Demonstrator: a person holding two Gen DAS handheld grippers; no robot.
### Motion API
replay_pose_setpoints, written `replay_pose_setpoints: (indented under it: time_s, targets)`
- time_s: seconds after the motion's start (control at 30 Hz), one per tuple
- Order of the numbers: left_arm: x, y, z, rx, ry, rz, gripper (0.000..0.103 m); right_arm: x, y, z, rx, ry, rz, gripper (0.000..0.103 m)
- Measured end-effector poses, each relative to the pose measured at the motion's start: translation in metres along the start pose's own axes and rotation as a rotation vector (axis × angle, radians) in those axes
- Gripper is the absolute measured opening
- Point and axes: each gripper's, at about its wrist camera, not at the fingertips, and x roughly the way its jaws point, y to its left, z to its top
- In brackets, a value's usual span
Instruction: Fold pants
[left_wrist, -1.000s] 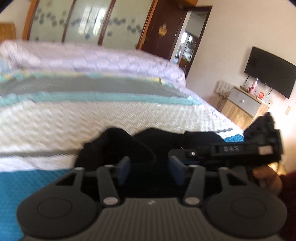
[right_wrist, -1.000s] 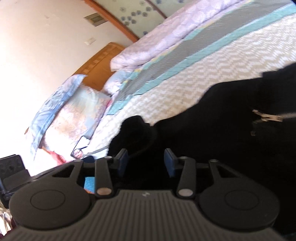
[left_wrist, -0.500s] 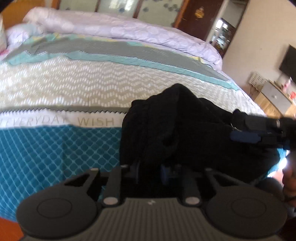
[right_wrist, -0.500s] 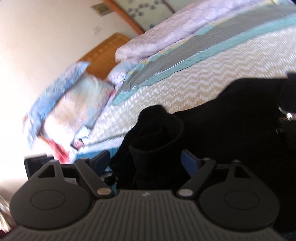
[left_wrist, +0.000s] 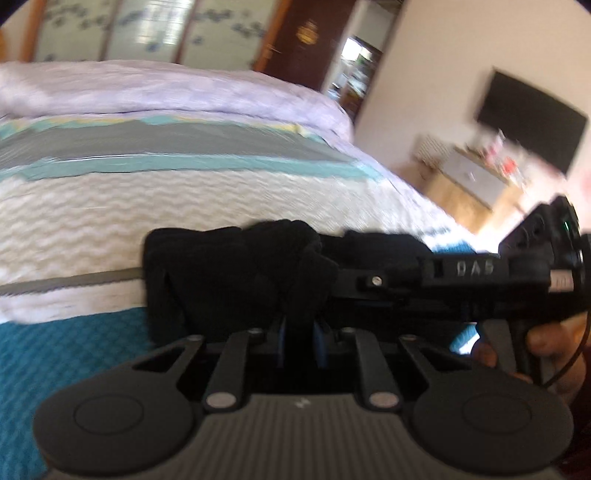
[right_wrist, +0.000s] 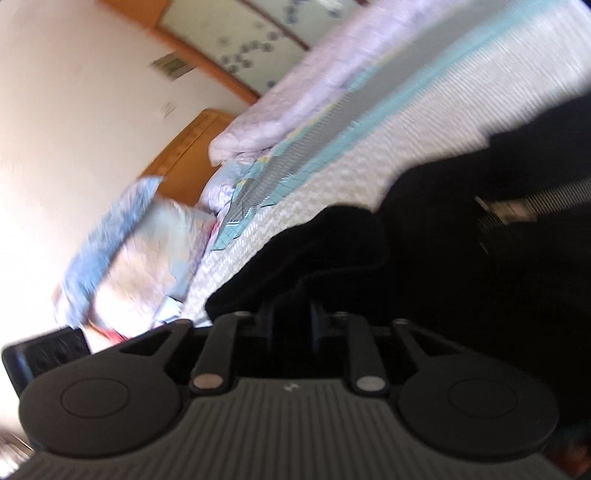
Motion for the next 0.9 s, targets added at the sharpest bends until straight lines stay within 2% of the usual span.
replay_pose_setpoints:
  time_s: [0.07,0.13,0.17,0.2,0.27,0.33,0.47,0.5,0.53,0.57,0.6,0.67,0.7,0.8,0.83,0.9]
  targets:
    - [0.015,-0.008,-0.004,0.030,0.025,0.002,0.015,-0.007,-0.024,-0.001,0.116,-0.006,0.000,0.049]
    - [0.028,-0.008,-0.007,0.009,0.070,0.008,0.015,-0.009,-0.054,-0.002,0.313,-0.023,0.107,0.093]
    - [0.030,-0.007,-0.007,-0.006,0.088,0.005,0.015,-0.011,-0.066,-0.003,0.413,-0.037,0.166,0.094]
    - [0.030,-0.008,-0.008,-0.011,0.091,0.008,0.015,-0.012,-0.074,-0.004,0.486,-0.053,0.197,0.094]
    - [0.029,-0.013,-0.011,0.005,0.085,0.025,0.015,-0.019,-0.078,0.000,0.509,-0.089,0.208,0.094]
    - [0.029,-0.017,-0.012,0.015,0.082,0.031,0.016,-0.017,-0.070,0.005,0.432,-0.080,0.124,0.094]
    - [0.035,-0.018,-0.012,0.021,0.094,0.037,0.016,0.013,-0.039,0.003,0.208,0.020,-0.068,0.093]
    - [0.033,-0.017,-0.010,0.026,0.100,0.037,0.017,0.022,-0.031,0.001,0.136,0.051,-0.077,0.077]
    - [0.035,-0.018,-0.010,0.027,0.117,0.039,0.017,0.027,-0.025,0.001,0.090,0.073,-0.048,0.033]
    - [0.037,-0.018,-0.010,0.030,0.131,0.045,0.018,0.028,-0.018,0.004,0.063,0.084,-0.040,0.029]
    - [0.033,-0.019,-0.010,0.038,0.117,0.051,0.018,0.024,-0.008,0.008,0.011,0.070,-0.058,0.027]
    - [0.022,-0.022,-0.005,0.047,0.076,0.015,0.019,0.006,0.012,0.012,-0.140,0.002,-0.066,0.025]
    - [0.016,-0.023,-0.001,0.044,0.060,-0.014,0.024,-0.006,0.019,0.013,-0.199,-0.043,-0.069,0.025]
    - [0.008,-0.024,0.007,0.028,0.040,-0.068,0.027,-0.034,0.016,0.011,-0.335,-0.126,-0.139,0.027]
    - [0.009,-0.024,0.008,0.022,0.041,-0.072,0.028,-0.035,0.005,0.010,-0.343,-0.109,-0.191,0.027]
    - [0.015,-0.019,0.011,-0.018,0.055,-0.078,0.029,-0.021,-0.029,0.007,-0.269,-0.030,-0.328,0.032]
